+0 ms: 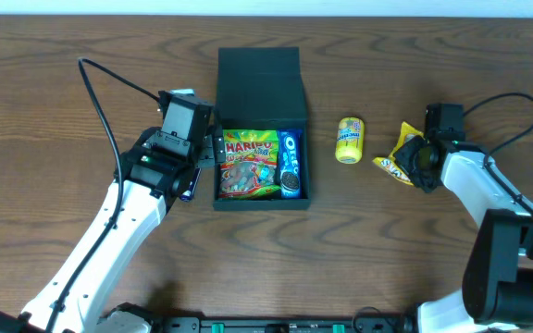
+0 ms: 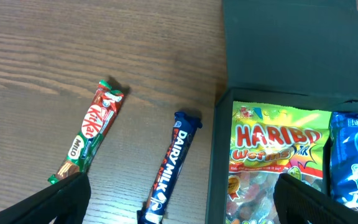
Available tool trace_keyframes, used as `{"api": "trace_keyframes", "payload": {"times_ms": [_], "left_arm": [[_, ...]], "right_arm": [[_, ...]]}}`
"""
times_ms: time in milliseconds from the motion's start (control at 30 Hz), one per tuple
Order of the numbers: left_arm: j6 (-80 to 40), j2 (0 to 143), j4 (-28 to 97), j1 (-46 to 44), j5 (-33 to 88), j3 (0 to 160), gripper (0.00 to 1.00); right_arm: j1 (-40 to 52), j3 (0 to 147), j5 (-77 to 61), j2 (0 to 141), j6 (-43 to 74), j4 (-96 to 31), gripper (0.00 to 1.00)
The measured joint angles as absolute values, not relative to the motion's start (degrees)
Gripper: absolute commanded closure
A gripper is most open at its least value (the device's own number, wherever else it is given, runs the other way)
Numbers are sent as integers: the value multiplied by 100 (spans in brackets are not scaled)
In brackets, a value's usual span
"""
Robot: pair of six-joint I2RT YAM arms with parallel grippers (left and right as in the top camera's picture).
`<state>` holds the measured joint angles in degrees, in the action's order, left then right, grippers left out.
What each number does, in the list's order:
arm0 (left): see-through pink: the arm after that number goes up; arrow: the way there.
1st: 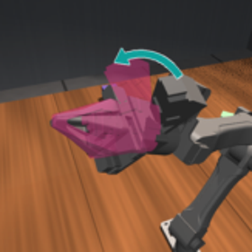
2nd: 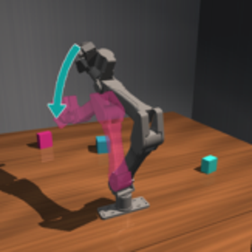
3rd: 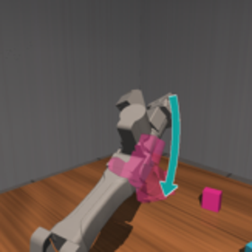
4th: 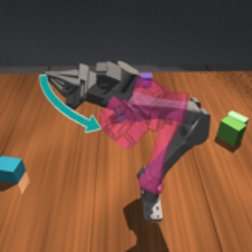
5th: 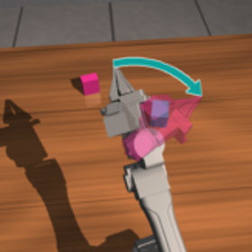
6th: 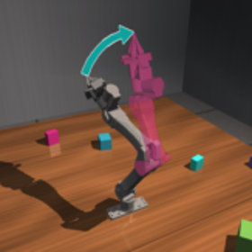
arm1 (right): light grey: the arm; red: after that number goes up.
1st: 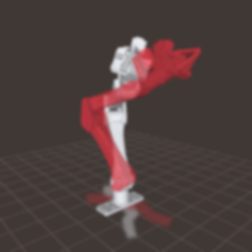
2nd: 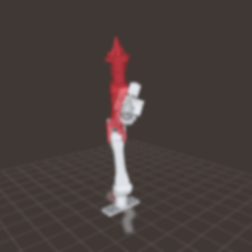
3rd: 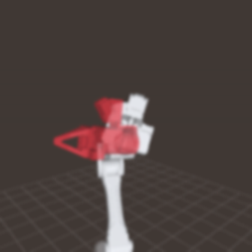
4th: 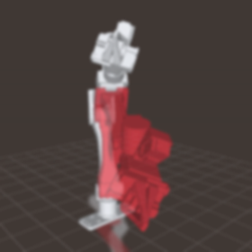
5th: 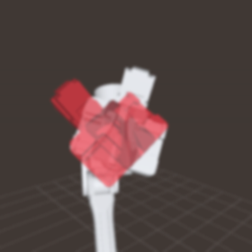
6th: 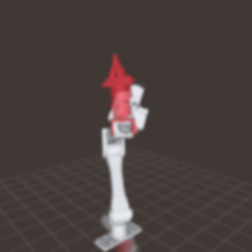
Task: Pack container
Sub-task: 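Grasp the yellow Hacks candy bag with the right gripper, then lift the Hacks bag and lower it into the box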
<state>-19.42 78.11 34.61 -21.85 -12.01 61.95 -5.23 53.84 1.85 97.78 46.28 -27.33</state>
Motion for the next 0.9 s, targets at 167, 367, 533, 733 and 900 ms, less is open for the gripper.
{"api": "trace_keyframes", "payload": {"times_ms": [167,367,533,733,900], "left_arm": [[-1942,7811,3463,-2185,-1201,6195,5],[-1942,7811,3430,-2185,-1203,6195,5],[-1942,7660,3428,-2182,-1304,6193,5],[-1942,6713,3461,-2012,-1404,6169,5],[-1973,5909,3651,-1785,-1431,6169,5]], "right_arm": [[-523,5592,32,9671,4239,-2995,89],[-440,6128,-150,9161,3597,-3977,89],[150,6593,-475,8204,3271,-4064,87],[1667,6659,-882,7793,3256,-3964,86],[2899,6659,-976,8193,3336,-3177,85]]}}
